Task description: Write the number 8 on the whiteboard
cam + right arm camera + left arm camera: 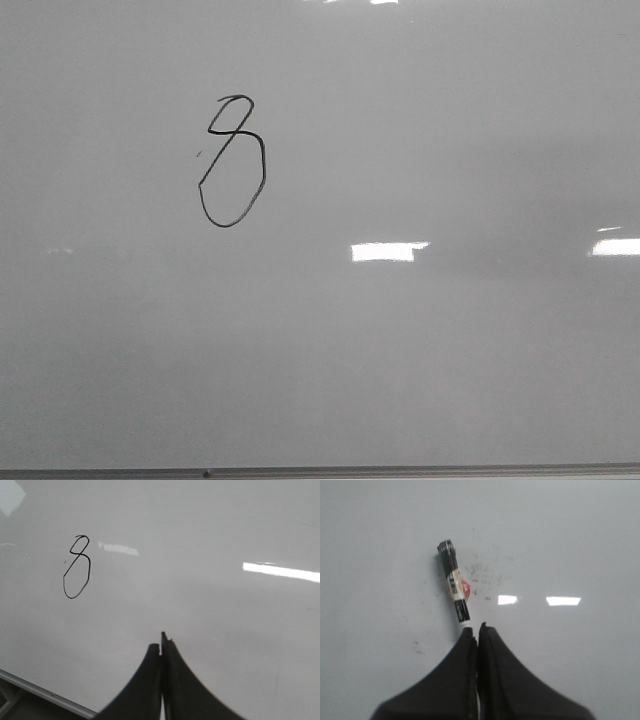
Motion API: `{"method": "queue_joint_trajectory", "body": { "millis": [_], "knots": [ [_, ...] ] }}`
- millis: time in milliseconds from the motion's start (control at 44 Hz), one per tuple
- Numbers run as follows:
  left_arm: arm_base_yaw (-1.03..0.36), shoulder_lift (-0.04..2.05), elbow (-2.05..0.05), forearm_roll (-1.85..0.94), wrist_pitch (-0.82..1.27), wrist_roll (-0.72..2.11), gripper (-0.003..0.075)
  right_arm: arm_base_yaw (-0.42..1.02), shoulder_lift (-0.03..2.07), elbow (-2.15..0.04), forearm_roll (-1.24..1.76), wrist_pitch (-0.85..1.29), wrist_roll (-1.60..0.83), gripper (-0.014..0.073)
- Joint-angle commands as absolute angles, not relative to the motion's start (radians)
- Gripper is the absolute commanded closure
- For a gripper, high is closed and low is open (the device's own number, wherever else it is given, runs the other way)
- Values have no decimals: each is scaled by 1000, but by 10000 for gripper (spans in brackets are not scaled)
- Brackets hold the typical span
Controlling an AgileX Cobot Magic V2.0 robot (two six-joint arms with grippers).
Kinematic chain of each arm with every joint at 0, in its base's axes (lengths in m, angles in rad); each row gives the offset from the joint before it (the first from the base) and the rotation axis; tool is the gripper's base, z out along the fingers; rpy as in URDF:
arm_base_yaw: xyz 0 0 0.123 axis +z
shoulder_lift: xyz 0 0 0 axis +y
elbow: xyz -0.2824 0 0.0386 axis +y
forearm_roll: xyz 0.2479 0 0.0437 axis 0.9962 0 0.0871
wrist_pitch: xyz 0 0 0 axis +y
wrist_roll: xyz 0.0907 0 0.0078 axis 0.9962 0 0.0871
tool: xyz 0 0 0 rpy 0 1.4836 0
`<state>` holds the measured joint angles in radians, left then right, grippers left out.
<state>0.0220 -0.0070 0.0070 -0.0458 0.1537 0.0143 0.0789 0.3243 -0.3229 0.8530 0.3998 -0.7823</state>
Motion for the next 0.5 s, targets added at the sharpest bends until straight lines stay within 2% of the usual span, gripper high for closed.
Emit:
{"method": "queue_joint_trajectory", "body": {
  "millis": [0,477],
  "knots": [
    [30,-21,23,-56,67,16,741,74,328,-349,879,357,-783,662],
    [30,-20,20,-55,83,16,741,74,328,-349,879,357,-783,662]
  ]
}}
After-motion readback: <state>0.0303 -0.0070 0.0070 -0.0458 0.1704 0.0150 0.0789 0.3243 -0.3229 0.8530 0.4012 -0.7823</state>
